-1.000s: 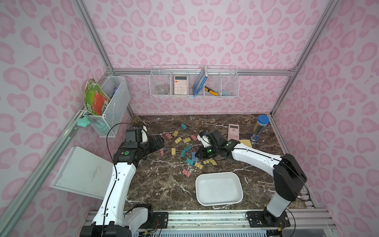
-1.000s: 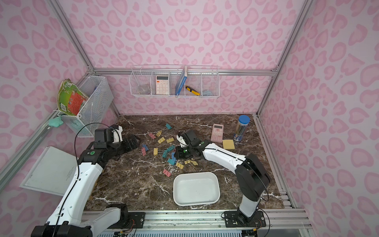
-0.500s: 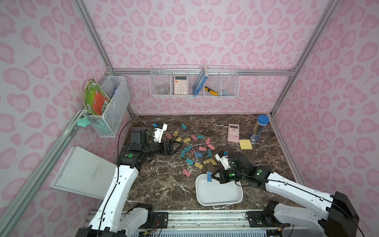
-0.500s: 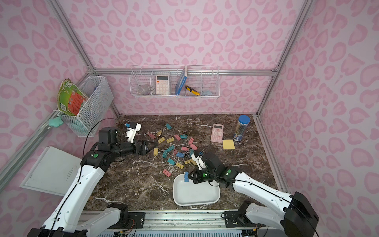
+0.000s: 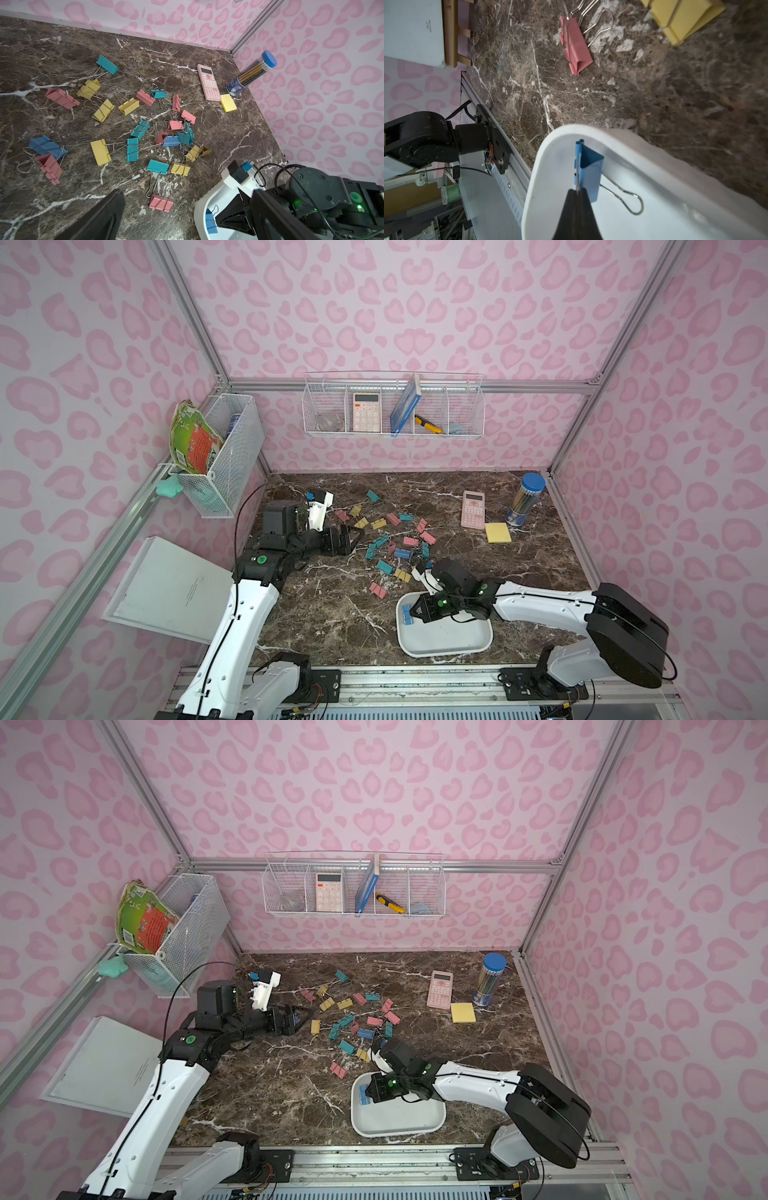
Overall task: Put the binder clips in the storage box
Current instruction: Place the binder clip in the storage box.
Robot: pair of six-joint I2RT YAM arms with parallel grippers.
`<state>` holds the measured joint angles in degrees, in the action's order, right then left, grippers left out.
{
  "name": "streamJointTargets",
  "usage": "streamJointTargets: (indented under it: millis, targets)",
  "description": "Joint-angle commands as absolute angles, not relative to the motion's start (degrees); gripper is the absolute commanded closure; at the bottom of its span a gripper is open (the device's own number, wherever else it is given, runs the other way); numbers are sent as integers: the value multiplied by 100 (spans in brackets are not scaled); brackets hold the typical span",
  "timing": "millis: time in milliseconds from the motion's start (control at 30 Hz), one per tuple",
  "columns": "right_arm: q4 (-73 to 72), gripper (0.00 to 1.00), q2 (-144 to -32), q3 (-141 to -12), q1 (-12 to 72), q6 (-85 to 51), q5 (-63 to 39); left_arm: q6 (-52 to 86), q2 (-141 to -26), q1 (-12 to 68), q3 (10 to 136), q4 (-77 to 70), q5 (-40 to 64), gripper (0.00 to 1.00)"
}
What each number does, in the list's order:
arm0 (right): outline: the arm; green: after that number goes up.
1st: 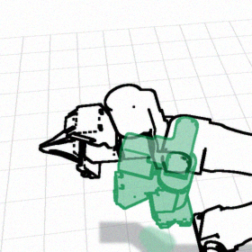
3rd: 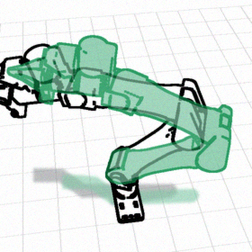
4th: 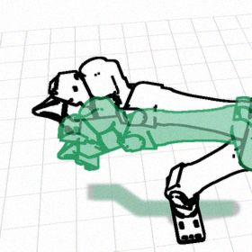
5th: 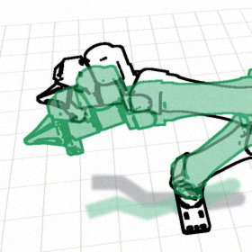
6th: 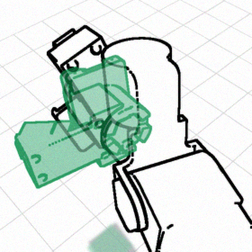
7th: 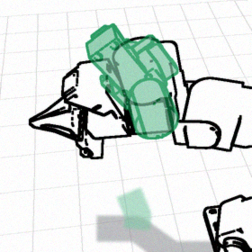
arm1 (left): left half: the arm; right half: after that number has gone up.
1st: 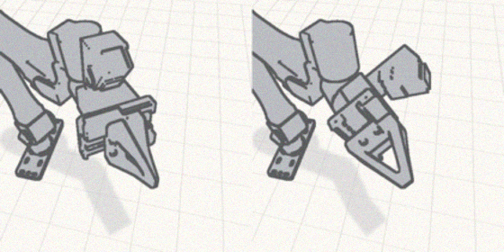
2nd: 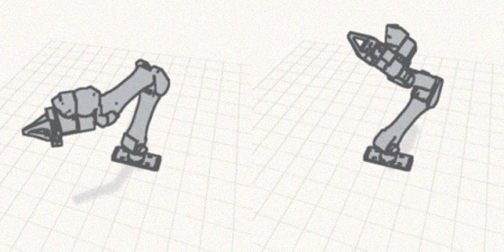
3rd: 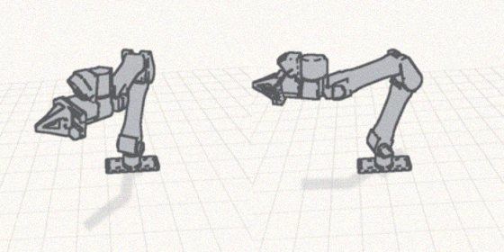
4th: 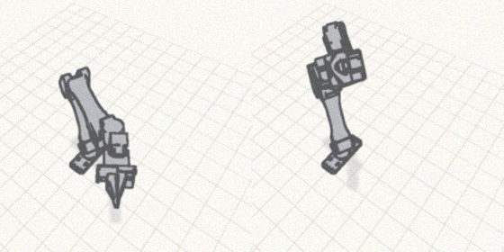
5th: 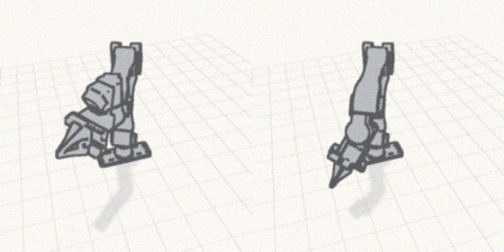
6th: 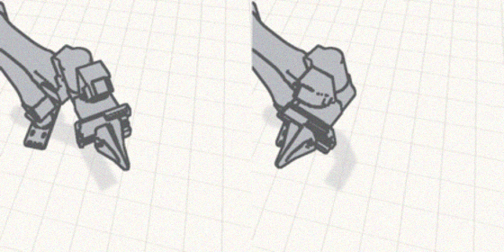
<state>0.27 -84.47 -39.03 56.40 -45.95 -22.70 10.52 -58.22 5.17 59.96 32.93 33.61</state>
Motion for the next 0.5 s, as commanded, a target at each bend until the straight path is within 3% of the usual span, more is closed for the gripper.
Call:
streamJointTargets:
  millis: [0,100,333,467]
  targets:
    - [-229,100,-8575,-3851,5675,-4807,-2097,1064,-5797,518,6042,3355,3255,1]
    - [-270,100,-8566,-3746,5678,-4915,-1989,1063,-5752,510,6038,3358,3188,0]
    - [-126,72,-8353,-3649,5678,-4962,-1676,1068,-5753,513,6042,3366,3161,0]
    - [464,63,-7669,-3962,5606,-4699,-1043,1082,-5732,514,6043,3368,3116,1]
